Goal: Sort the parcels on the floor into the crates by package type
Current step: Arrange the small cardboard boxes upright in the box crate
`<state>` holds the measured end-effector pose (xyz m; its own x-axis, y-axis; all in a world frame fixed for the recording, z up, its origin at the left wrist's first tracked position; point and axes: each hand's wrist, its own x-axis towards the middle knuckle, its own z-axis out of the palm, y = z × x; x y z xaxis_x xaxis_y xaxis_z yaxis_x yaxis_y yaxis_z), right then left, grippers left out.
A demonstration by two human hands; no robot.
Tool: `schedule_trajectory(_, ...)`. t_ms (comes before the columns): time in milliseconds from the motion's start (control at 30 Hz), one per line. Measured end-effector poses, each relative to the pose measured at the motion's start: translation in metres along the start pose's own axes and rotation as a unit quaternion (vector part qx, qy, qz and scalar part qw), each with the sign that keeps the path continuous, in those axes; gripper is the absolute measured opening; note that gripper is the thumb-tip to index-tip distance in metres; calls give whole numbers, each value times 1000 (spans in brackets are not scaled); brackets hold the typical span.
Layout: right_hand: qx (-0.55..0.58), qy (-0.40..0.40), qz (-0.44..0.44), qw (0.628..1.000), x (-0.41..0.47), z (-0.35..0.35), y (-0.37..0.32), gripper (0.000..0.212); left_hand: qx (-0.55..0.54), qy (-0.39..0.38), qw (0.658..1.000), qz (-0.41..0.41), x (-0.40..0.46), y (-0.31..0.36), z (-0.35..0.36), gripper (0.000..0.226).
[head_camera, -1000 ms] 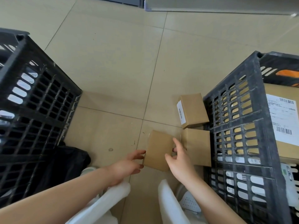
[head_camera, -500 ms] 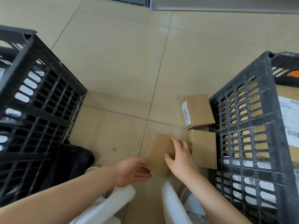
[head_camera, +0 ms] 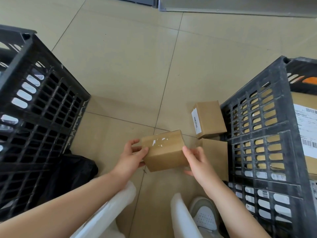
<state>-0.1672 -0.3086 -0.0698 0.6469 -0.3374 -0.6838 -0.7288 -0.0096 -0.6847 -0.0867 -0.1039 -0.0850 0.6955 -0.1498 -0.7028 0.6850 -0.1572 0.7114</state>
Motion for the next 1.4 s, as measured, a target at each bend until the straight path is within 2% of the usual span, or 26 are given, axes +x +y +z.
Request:
schedule_trajectory(33, -4, 8, -4, 1000, 1, 0, 2, 62, -13, -16, 1000, 3, 0, 1, -1, 42)
schedule_trajectory(100, -5, 3, -10, 1000, 2, -1, 4, 72, -14, -51, 999, 9, 0, 1, -4, 54)
schedule_trajectory(200, 2, -29, -12, 1000, 2, 2, 4, 67, -4, -87, 996, 12, 0, 1, -9, 64)
schedule_trajectory(267, 25, -44, -12, 999, 0, 2, 1, 57, -11, -91, 996, 21, 0, 2, -10, 61)
schedule_trajectory(400, 71, -47, -14, 996, -3, 2, -4, 51, -35, -90, 995, 37, -1, 1, -9, 42)
schedule_trajectory(600, 82, -3, -25, 996, -6, 4, -8, 35, -96, -49, 994, -6, -2, -10, -4, 42)
schedule_trajectory(700, 100, -7, -11, 995, -6, 2, -8, 43, -98, -69, 993, -19, -3, -8, -6, 56)
schedule_trajectory(800, 109, -34, -9, 993, -6, 2, -9, 52, -99, -111, 988, -34, -4, -3, -6, 57)
schedule_trajectory(867, 107, -44, -26, 993, -6, 0, -10, 57, -106, -139, 984, -41, -4, 2, -6, 49)
schedule_trajectory(933, 111, -47, -53, 991, -5, -3, -13, 56, -88, -153, 983, -52, -3, 7, -6, 26)
schedule_trajectory(1033, 116, -54, -87, 988, -7, -7, -18, 56, -65, -135, 986, -77, -3, 8, -6, 40)
schedule_trajectory(1133, 119, -69, -98, 986, -14, -7, -22, 62, -45, -135, 986, -84, -7, 10, -4, 38)
schedule_trajectory(1233, 120, -108, -73, 984, -20, -11, -23, 76, -28, -111, 993, -39, -7, 20, -7, 33)
schedule_trajectory(1333, 93, -132, -48, 986, -25, -18, -33, 60, -9, -84, 996, 20, -8, 39, -11, 40)
schedule_trajectory(1400, 69, -125, -51, 988, -30, -23, -40, 63, 18, -82, 995, 60, -10, 52, -10, 32)
